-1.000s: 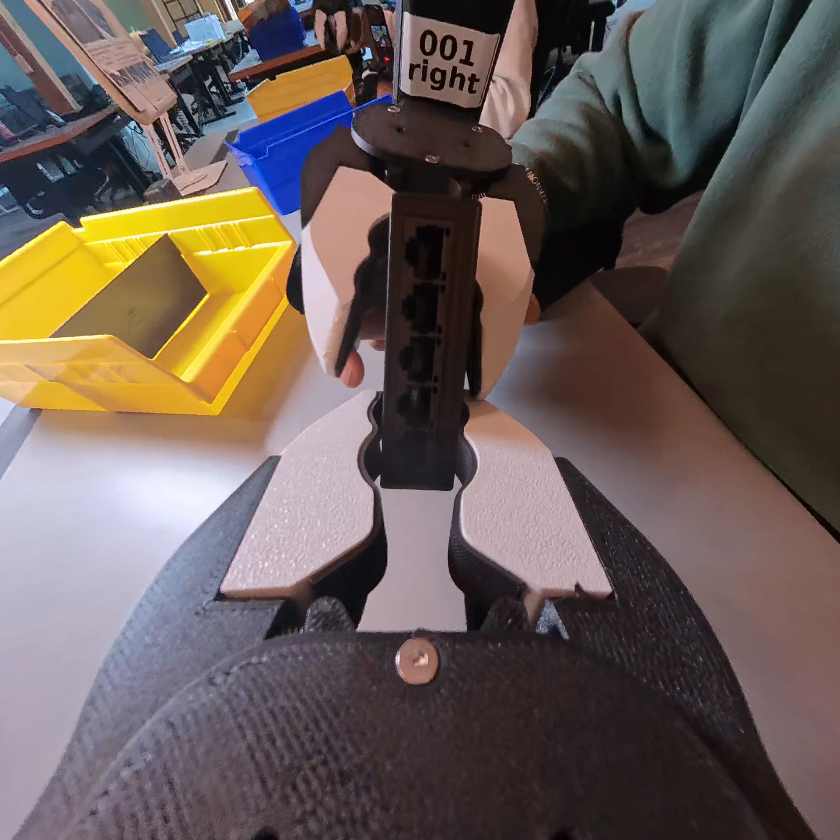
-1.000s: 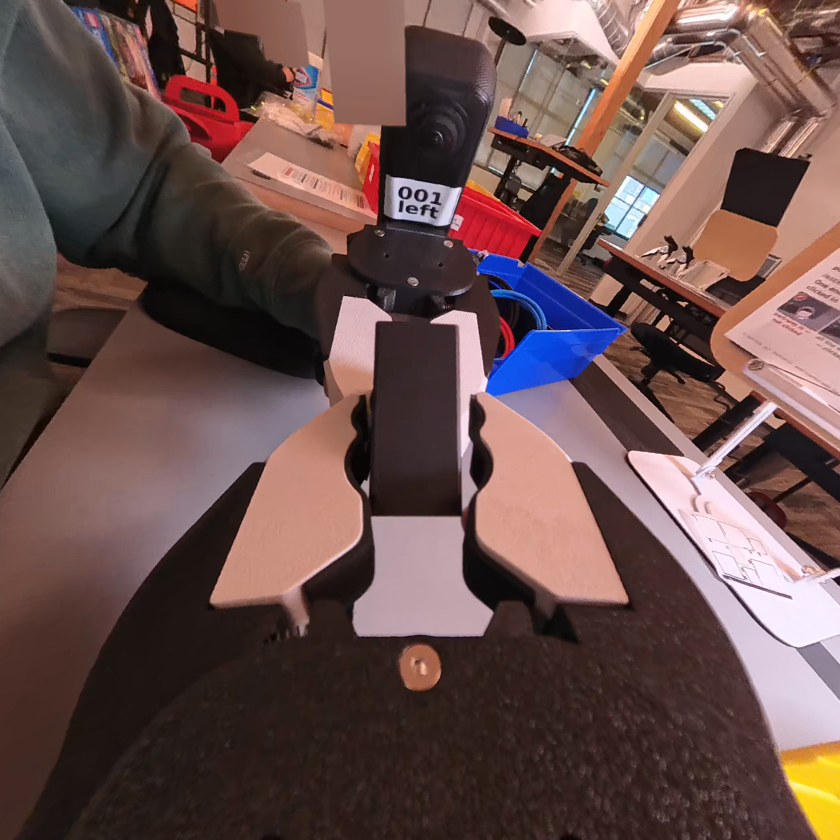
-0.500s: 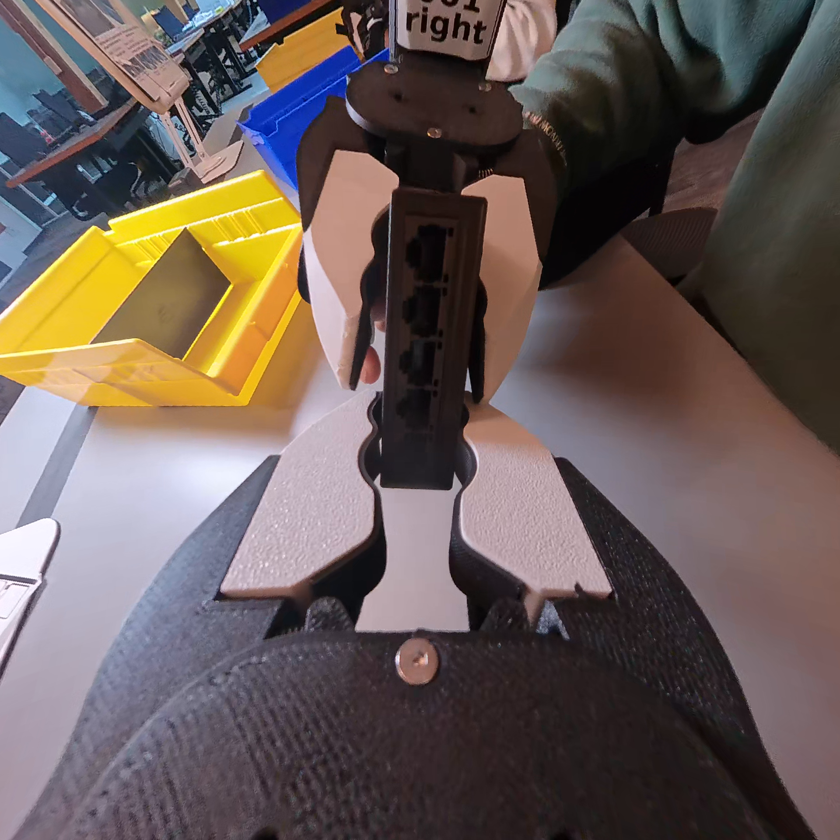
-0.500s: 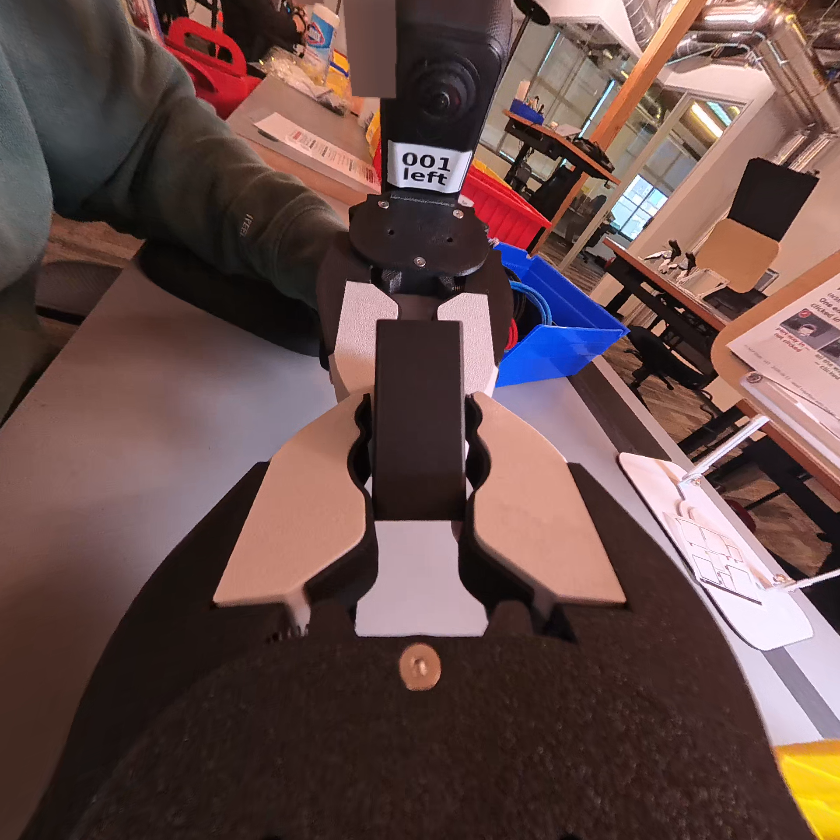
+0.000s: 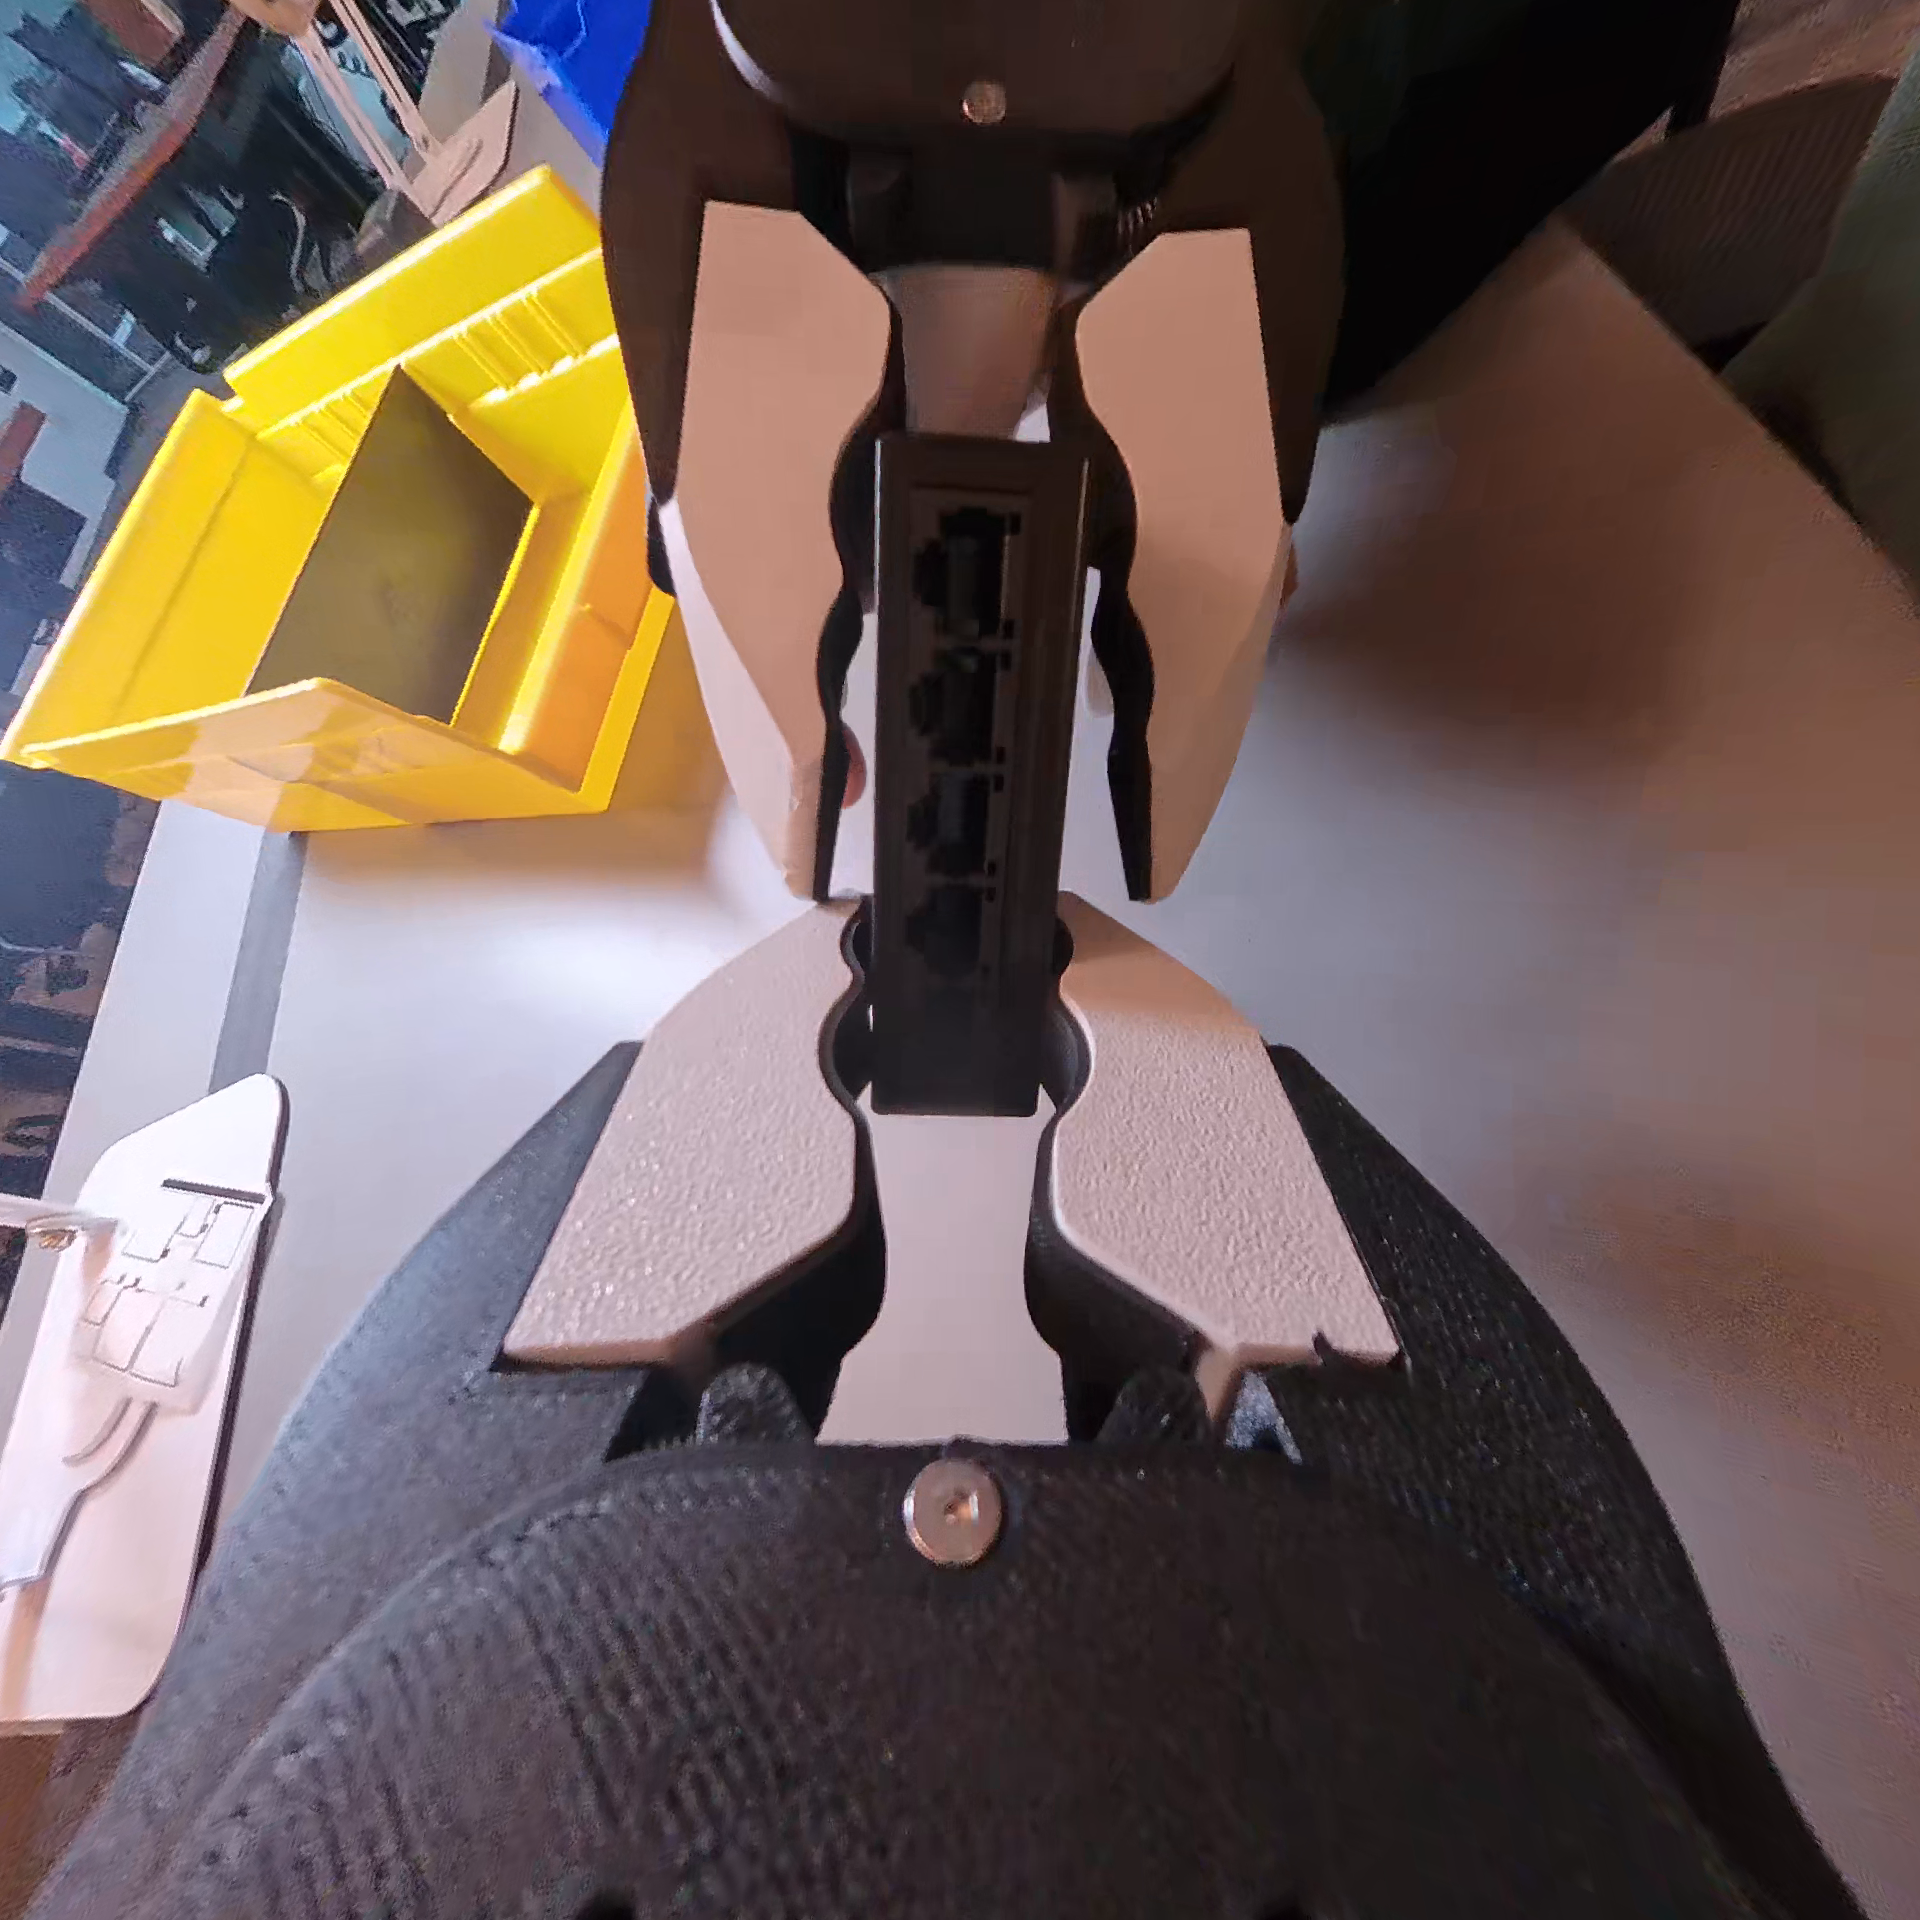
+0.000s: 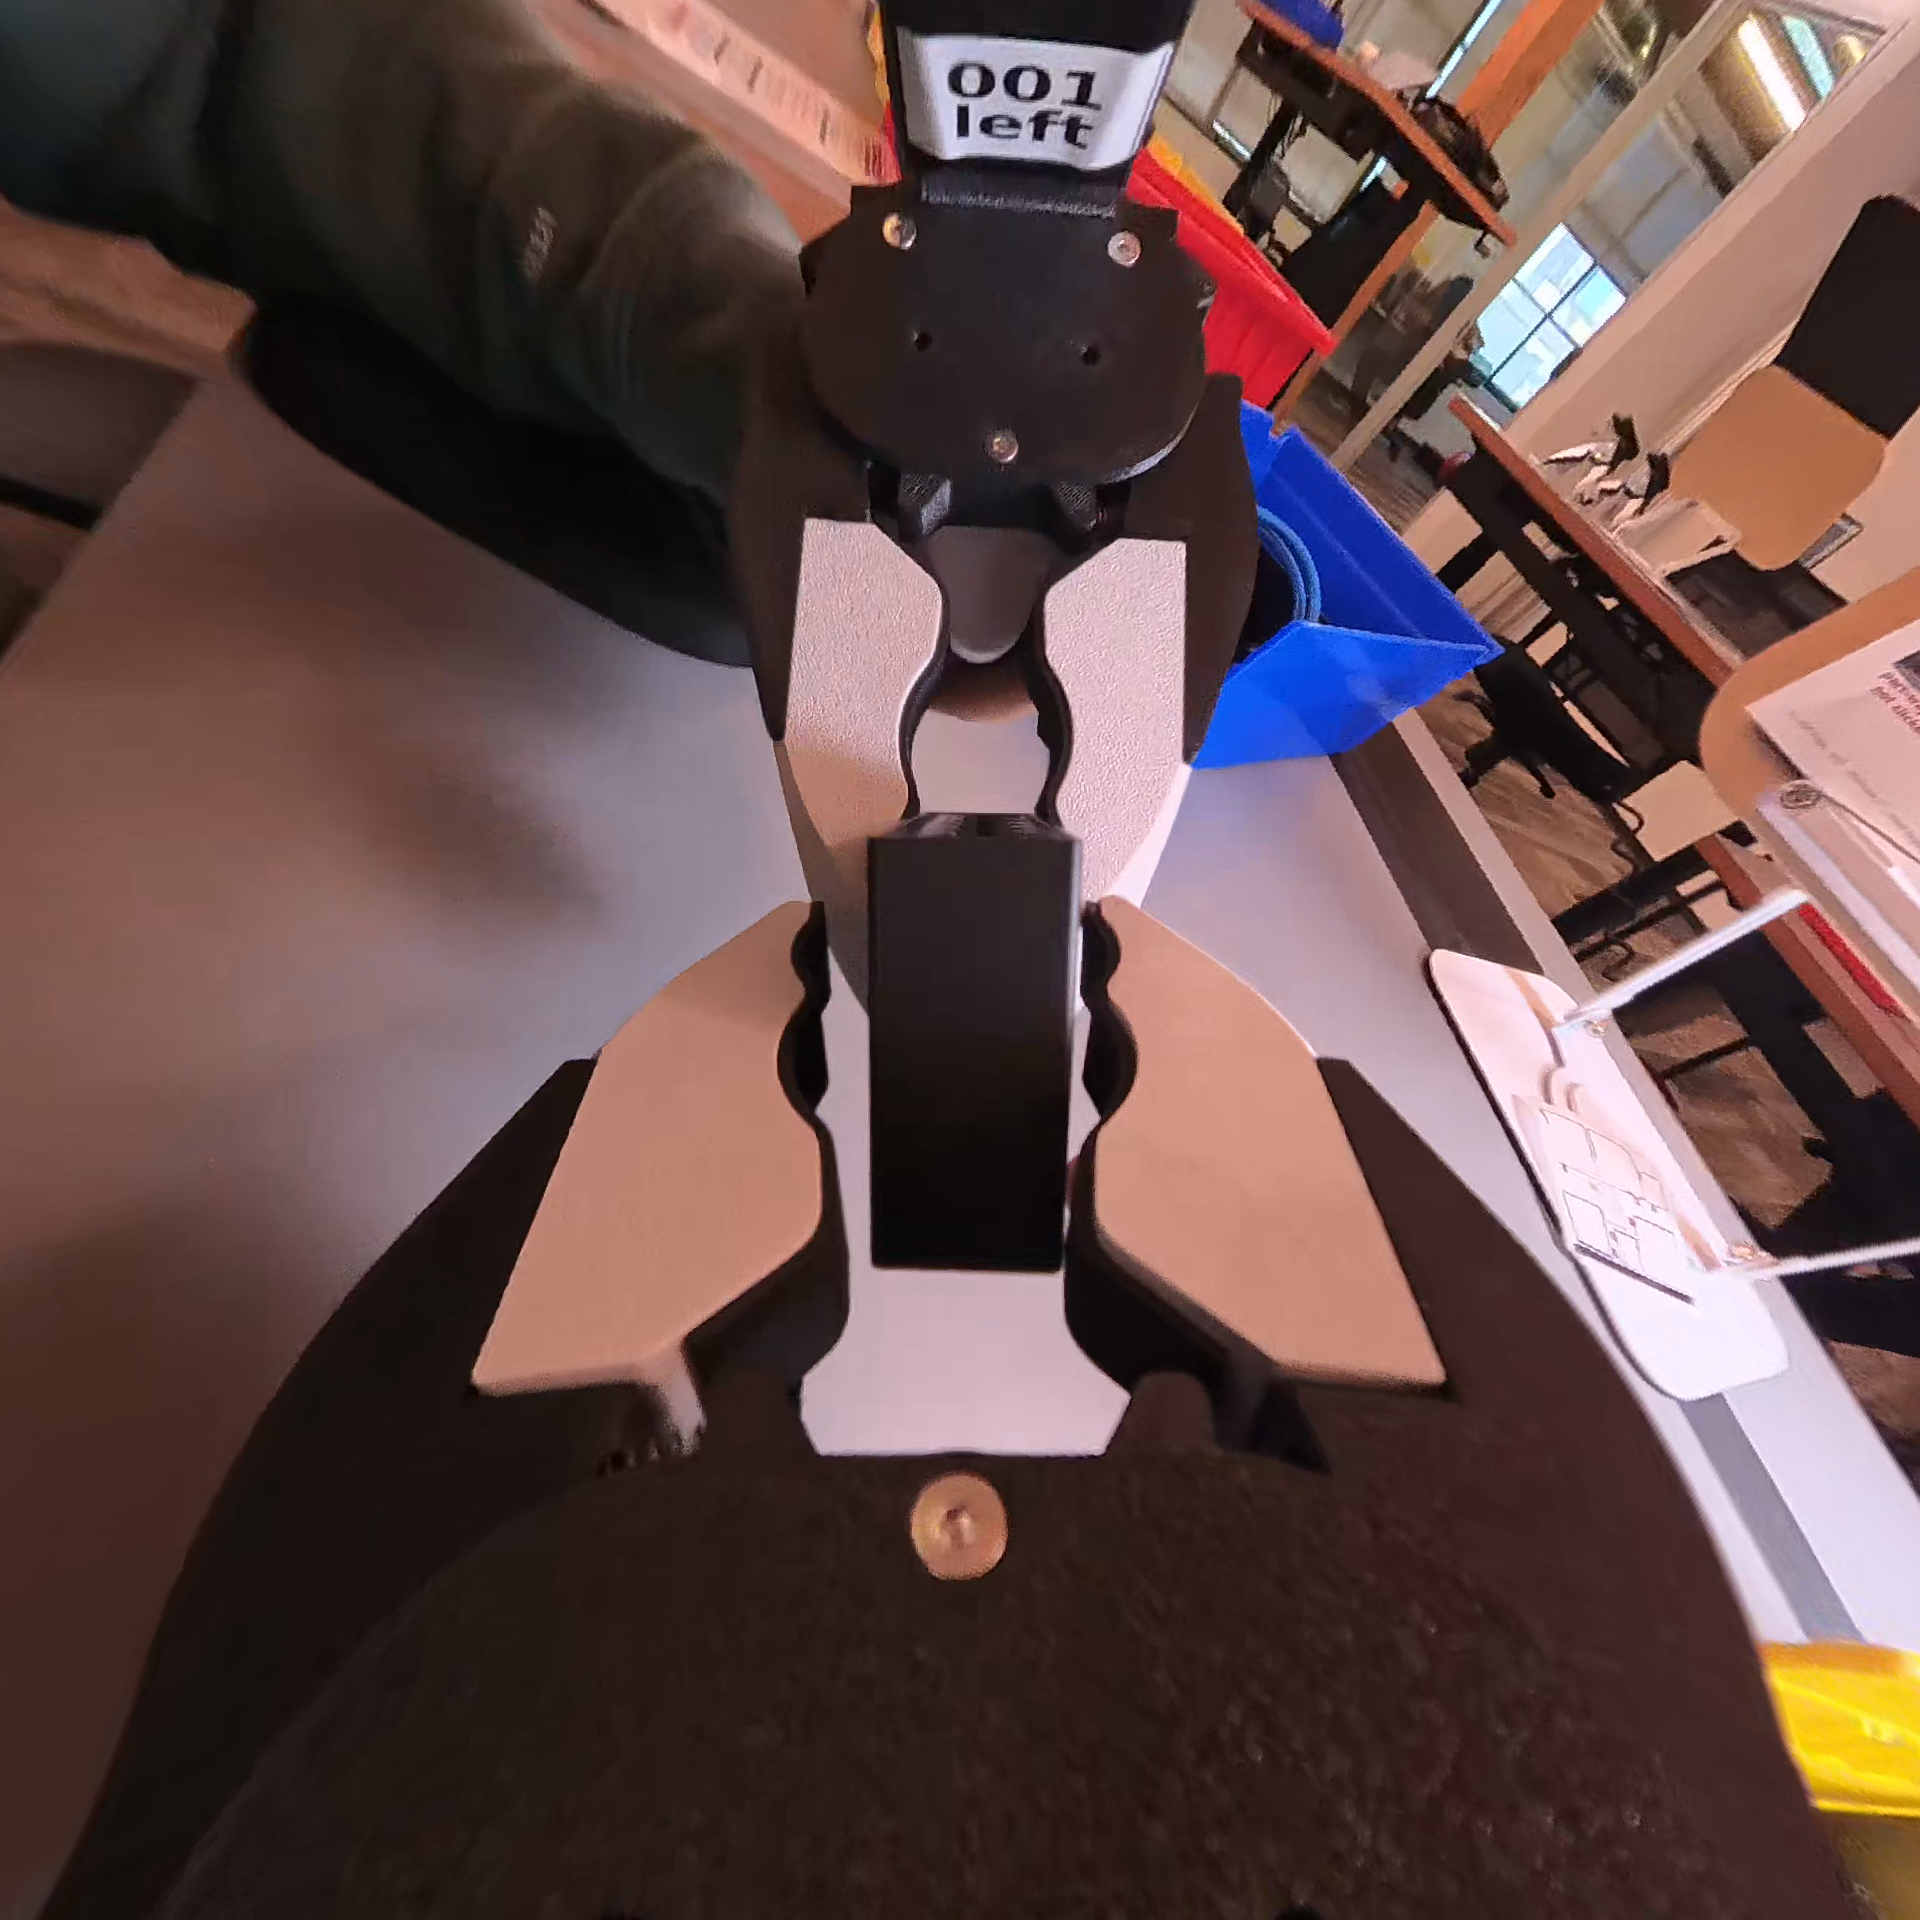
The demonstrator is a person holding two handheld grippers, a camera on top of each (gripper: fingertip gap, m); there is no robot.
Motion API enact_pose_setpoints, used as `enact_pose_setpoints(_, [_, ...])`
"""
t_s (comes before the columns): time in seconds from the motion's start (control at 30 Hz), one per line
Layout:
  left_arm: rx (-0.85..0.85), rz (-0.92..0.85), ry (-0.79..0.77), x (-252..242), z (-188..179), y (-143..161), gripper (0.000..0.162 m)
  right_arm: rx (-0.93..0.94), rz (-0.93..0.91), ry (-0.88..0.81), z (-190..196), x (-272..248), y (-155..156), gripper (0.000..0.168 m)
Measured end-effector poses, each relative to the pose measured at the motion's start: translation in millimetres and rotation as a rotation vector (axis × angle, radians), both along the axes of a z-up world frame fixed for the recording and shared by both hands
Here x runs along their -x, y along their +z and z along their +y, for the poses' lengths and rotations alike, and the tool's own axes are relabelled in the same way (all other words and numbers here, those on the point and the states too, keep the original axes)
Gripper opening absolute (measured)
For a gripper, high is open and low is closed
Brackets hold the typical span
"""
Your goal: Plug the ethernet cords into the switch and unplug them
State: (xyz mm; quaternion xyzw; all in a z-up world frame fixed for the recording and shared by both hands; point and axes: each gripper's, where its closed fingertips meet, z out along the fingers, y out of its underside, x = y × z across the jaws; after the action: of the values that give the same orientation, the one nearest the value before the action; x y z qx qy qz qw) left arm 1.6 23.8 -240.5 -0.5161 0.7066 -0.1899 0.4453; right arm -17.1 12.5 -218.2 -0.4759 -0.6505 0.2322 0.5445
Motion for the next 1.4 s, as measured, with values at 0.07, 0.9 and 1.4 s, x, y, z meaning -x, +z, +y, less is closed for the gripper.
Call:
enact_pose_setpoints(0.07, [0.014,-0.004,0.003,-1,0,-1,0.028,-0.025,-0.011,-0.011,1,-1,-1,0.047])
enact_pose_setpoints(0.9, [-0.021,-0.049,0.01,6,9,8,0.027,-0.018,-0.047,-0.054,12,-6,-7,0.036])
enact_pose_setpoints(1.4, [0.181,-0.209,0.046,23,24,30,0.037,-0.04,0.028,-0.11,24,-19,15,0.033])
